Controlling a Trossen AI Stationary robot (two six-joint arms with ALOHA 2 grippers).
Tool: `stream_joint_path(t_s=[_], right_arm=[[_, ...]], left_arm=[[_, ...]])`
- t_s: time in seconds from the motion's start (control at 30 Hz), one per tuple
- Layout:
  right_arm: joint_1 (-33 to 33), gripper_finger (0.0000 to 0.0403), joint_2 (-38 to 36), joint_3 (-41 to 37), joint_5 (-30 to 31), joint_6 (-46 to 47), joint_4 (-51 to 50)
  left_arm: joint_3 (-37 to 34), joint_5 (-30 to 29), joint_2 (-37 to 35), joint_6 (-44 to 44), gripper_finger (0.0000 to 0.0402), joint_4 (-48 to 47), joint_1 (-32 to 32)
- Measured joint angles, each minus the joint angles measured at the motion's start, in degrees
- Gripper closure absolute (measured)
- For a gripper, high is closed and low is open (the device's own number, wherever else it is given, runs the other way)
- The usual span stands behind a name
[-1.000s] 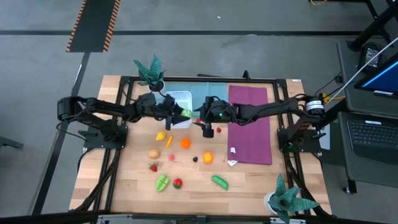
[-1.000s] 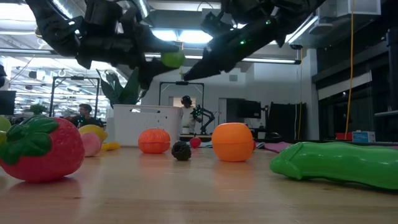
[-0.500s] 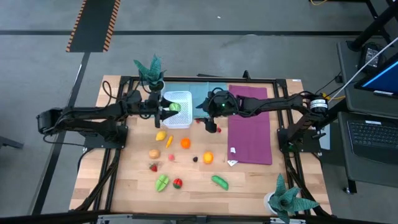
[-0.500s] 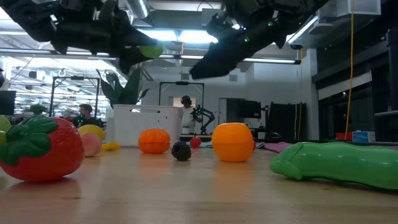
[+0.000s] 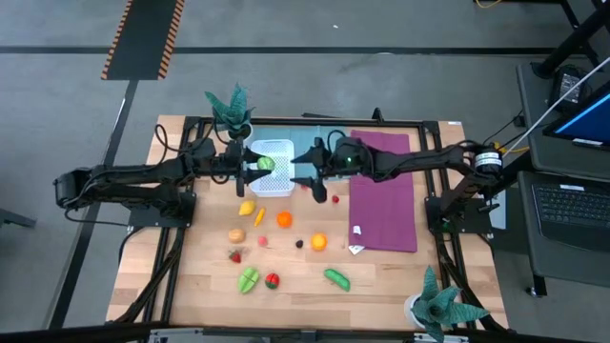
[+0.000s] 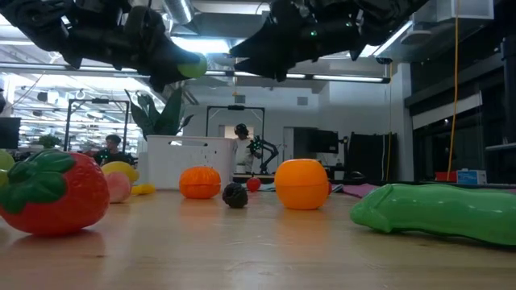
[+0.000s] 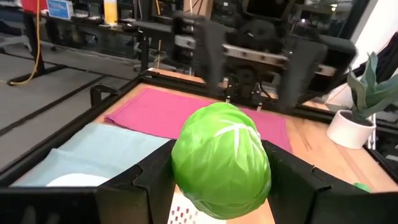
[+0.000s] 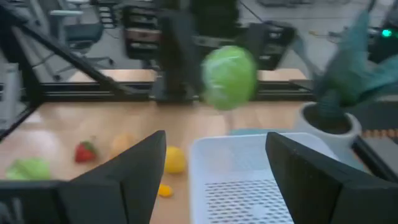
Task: Pick and placing Produce into tupperware
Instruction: Put the green cabbage into the white basket
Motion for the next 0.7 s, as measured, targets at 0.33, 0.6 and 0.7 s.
stream_joint_path(t_s=[0.33,0.6,0.7], right_arm=[[0.4,0.0125,-4.8,-15.0,-0.1,2.7,21.1],[-0.7,0.0125,-13.3,-20.1,0.0,0.5,18.6],[-1.5,0.0125,-14.4,-21.4,0.0,1.6,17.1]], left_arm=[[0.0,0.0,0.0,1.1,0.0207,-2.9,0.0],[0.0,-6.7,0.0,5.3,0.0207,-7.6,0.0],[0.0,-7.3,0.0,5.1,0.0207,-9.7,0.0]])
